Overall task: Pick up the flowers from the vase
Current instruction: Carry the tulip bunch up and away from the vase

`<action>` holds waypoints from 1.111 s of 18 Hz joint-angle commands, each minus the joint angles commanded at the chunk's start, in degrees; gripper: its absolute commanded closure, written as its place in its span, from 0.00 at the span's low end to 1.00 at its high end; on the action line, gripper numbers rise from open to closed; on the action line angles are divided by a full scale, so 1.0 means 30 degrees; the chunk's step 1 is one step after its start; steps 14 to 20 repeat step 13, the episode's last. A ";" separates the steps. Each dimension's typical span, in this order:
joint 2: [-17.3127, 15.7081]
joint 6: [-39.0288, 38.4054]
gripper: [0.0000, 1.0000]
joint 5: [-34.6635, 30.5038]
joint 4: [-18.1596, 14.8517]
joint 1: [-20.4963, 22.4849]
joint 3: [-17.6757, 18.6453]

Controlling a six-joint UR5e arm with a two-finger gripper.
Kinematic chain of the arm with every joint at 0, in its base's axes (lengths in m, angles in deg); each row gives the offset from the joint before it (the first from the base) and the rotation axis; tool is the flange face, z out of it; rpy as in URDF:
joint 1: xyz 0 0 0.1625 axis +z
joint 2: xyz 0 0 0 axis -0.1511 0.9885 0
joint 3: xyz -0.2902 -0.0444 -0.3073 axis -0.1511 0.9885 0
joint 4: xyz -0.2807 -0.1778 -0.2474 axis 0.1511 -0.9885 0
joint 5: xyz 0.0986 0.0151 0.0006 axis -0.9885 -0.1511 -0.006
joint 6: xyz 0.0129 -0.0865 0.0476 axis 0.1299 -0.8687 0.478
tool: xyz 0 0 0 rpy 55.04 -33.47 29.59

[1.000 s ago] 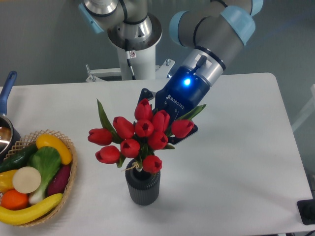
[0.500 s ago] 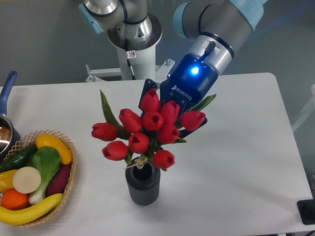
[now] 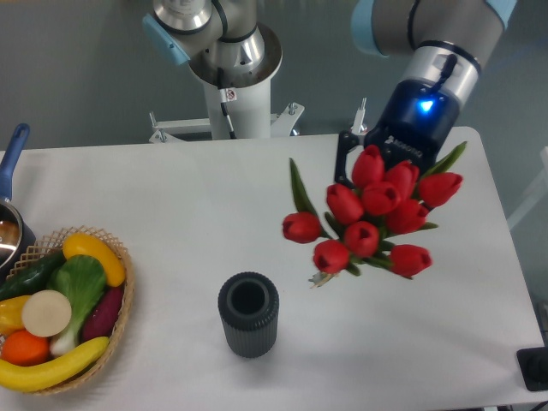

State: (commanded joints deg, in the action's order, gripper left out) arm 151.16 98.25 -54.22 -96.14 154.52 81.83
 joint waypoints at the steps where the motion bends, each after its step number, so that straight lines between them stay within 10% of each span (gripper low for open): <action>1: -0.0087 0.0262 0.53 0.0000 -0.0029 0.0030 0.0234; 20: -0.0498 0.0499 0.53 0.0000 -0.0029 0.0382 0.0910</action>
